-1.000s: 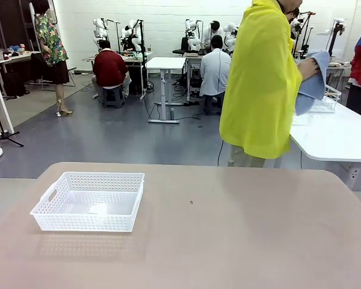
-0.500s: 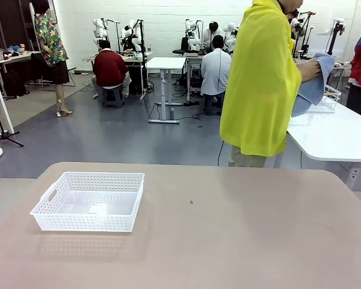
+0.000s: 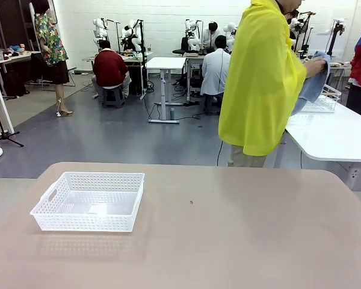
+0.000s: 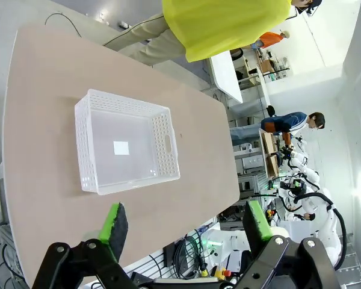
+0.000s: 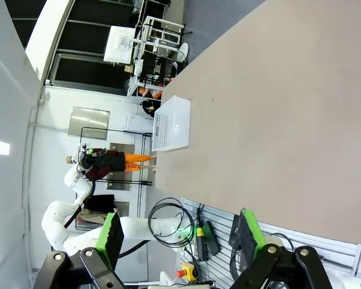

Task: Clean and organize the cups into the basket.
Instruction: Pick up the Organizing basket and move it to the center of the table, then pick up the Reusable plastic cup from the right side of the table and place it inside the Organizing basket.

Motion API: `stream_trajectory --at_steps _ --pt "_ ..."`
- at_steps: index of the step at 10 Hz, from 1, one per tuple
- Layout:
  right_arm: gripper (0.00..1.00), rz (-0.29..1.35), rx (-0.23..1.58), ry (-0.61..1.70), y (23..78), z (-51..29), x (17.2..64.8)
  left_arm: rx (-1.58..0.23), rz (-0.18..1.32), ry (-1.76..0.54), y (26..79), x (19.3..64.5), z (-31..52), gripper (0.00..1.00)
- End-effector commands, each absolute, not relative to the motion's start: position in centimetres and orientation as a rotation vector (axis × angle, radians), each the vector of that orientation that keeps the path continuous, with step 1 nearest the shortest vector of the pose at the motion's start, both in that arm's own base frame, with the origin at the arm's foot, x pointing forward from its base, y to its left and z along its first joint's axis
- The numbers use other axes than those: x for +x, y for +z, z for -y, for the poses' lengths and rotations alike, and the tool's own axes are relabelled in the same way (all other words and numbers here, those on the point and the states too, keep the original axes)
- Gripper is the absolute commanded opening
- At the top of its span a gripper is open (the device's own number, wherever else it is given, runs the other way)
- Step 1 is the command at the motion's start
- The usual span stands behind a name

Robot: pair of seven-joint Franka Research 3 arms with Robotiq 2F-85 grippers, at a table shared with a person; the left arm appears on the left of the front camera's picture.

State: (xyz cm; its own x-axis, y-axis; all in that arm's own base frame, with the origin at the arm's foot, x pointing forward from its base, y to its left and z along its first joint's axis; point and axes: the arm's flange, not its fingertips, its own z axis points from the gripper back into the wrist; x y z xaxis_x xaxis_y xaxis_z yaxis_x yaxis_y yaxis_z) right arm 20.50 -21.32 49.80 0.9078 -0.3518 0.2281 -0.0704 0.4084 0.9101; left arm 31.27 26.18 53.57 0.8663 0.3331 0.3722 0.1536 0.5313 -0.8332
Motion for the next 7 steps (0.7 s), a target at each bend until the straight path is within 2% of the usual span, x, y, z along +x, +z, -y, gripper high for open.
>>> stream_trajectory --at_steps 1,7 --pt "1.00 0.413 1.150 -0.175 49.77 21.15 20.77 -1.027 0.542 0.109 53.65 31.32 -26.12 1.00" --pt "1.00 0.413 1.150 -0.175 49.77 21.15 20.77 -1.027 0.542 0.109 53.65 31.32 -26.12 1.00"
